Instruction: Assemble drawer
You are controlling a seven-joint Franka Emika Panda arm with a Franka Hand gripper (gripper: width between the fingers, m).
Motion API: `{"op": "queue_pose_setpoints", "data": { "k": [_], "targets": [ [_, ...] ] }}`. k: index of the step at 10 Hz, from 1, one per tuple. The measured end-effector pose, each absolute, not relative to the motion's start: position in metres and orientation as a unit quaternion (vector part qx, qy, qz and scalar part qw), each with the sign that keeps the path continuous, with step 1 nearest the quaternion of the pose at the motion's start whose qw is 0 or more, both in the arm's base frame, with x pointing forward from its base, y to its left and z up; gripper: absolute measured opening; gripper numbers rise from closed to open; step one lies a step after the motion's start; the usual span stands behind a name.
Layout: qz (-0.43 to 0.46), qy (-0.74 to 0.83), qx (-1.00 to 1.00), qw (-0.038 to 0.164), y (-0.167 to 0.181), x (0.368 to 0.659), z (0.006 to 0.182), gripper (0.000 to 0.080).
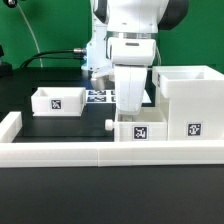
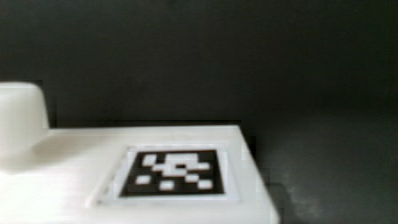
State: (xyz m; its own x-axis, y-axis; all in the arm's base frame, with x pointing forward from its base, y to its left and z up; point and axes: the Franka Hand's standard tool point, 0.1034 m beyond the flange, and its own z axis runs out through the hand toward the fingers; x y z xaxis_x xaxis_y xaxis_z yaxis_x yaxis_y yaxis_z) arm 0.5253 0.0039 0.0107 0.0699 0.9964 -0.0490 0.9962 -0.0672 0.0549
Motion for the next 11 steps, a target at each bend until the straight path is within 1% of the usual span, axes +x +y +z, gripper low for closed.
{"op": "queue_pose_setpoints", "data": {
  "k": [1,3,5,7,11],
  "targets": [
    [-0.001,0.687,0.725,0.039,0.002,0.526,0.011,0.0044],
    [-0.008,0.687,0.726,0.036,0.0,0.527,0.012,0.0044],
    [0.001,0.675,0.736,0.04,-0.004,0.528,0.013,0.0044],
    [0.0,0.675,0.736,0.04,-0.005,0.527,0.012,0.0044],
    [-0.01,0.679,0.733,0.043,0.005,0.526,0.011,0.0044]
  ]
}}
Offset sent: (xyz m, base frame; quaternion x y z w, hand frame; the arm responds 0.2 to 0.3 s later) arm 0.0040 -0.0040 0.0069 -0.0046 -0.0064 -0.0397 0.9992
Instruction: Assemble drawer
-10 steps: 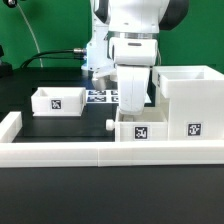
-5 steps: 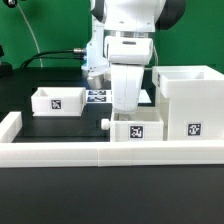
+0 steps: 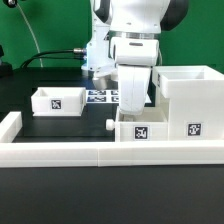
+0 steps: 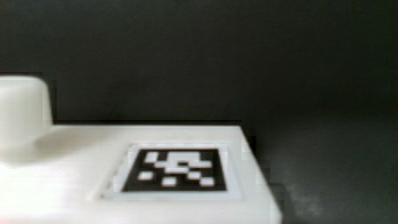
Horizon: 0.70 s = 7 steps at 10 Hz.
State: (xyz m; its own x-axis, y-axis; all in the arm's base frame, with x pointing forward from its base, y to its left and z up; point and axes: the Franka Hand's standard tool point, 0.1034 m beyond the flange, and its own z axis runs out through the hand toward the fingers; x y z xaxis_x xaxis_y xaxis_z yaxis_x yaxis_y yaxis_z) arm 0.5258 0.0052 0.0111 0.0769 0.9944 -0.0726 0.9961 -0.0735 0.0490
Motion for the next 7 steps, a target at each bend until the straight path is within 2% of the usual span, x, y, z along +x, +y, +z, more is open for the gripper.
{"op": "queue_pose_setpoints", "data": {
  "k": [7],
  "targets": [
    [-0.013,0.684,0.728,0.044,0.001,0.5257,0.0108,0.0044]
  ]
}}
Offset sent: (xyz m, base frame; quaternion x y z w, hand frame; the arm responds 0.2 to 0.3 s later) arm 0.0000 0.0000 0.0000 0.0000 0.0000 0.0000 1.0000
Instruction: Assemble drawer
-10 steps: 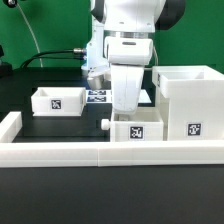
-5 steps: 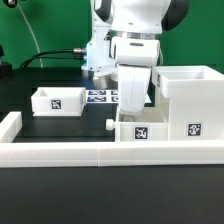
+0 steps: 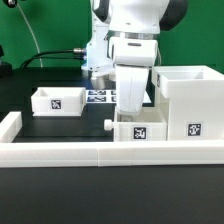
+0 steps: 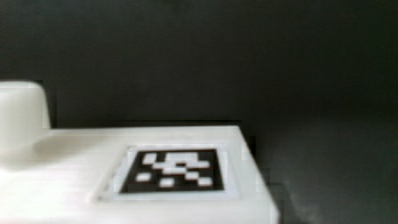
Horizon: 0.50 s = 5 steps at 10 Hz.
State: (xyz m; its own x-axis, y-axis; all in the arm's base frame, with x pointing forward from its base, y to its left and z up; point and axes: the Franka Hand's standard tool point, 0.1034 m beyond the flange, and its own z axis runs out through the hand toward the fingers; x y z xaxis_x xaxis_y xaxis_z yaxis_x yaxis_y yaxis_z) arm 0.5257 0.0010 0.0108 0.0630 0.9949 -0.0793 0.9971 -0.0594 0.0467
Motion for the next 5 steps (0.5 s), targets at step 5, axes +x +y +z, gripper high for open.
{"op": "queue_pose_setpoints", "data": {
  "k": [5],
  "targets": [
    [-0.026,0.684,0.728,0.041,-0.0005,0.5246,0.0108,0.0044]
  ]
}}
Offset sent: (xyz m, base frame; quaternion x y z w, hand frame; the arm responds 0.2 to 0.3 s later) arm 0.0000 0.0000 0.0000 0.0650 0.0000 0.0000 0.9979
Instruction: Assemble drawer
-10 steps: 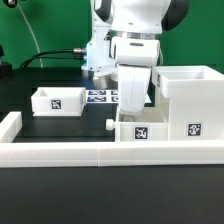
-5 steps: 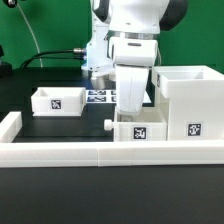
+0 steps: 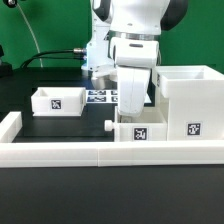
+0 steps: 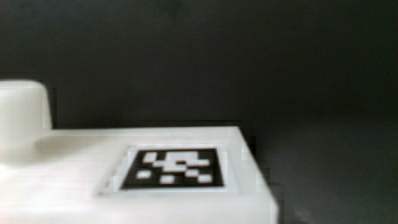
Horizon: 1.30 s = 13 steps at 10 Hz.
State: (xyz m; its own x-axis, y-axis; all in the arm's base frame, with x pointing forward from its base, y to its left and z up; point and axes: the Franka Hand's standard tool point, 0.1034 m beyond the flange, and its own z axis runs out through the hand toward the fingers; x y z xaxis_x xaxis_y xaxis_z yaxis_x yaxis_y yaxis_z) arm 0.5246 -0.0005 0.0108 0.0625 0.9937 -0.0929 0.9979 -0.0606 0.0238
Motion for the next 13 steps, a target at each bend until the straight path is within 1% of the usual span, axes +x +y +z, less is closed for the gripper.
{"op": "queue_pose_setpoints", "data": {
  "k": [2,13],
  "targets": [
    [-0.037,0.686,0.726,0.034,0.0008,0.5242,0.0116,0.0044],
    [-0.038,0.683,0.728,0.034,0.0011,0.5234,0.0109,0.0044]
  ]
}}
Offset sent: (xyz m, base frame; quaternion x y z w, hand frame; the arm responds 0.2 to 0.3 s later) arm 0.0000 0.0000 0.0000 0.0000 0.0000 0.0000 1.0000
